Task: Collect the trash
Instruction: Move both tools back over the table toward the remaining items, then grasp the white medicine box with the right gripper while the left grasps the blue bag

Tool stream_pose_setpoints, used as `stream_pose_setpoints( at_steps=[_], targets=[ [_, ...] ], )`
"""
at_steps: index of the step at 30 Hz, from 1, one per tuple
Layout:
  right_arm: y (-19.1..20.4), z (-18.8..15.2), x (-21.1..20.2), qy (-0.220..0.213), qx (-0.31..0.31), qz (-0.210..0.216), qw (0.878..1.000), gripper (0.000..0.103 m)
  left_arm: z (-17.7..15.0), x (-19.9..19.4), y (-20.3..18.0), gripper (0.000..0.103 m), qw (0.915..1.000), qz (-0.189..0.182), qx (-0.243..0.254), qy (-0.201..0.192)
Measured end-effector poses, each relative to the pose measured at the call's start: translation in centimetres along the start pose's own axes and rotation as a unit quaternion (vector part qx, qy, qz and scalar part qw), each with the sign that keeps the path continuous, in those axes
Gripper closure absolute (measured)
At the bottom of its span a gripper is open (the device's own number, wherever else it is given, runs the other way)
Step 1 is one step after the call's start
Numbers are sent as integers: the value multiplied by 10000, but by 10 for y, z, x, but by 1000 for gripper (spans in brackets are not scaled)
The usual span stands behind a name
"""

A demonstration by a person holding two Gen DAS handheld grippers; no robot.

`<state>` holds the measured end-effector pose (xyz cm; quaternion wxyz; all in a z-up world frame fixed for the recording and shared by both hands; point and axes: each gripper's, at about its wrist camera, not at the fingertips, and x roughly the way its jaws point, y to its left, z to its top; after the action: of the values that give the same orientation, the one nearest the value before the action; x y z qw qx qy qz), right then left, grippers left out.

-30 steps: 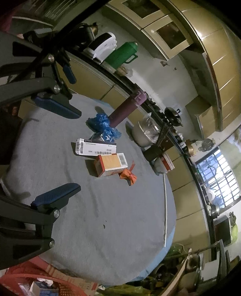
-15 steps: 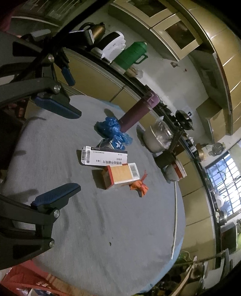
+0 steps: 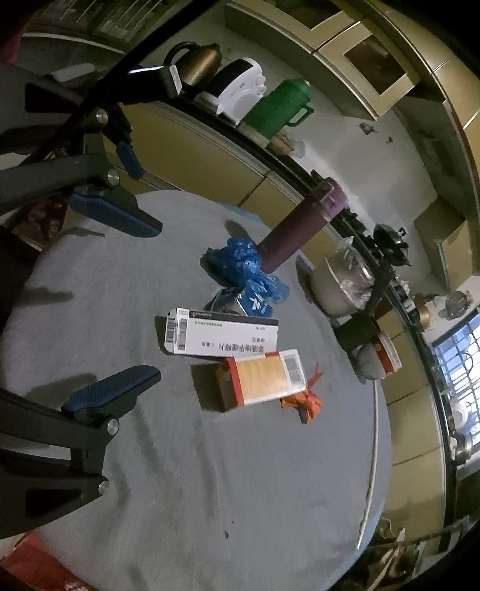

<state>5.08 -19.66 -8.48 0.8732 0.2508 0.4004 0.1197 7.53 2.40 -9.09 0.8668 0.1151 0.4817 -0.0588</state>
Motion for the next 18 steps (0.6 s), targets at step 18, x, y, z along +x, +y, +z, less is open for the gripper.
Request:
stream_pose_setpoints(
  at_steps=[18],
  targets=[
    [18, 14, 50, 298, -115, 23, 9995, 28, -4, 23, 33, 34, 9991, 152, -328, 230]
  ],
)
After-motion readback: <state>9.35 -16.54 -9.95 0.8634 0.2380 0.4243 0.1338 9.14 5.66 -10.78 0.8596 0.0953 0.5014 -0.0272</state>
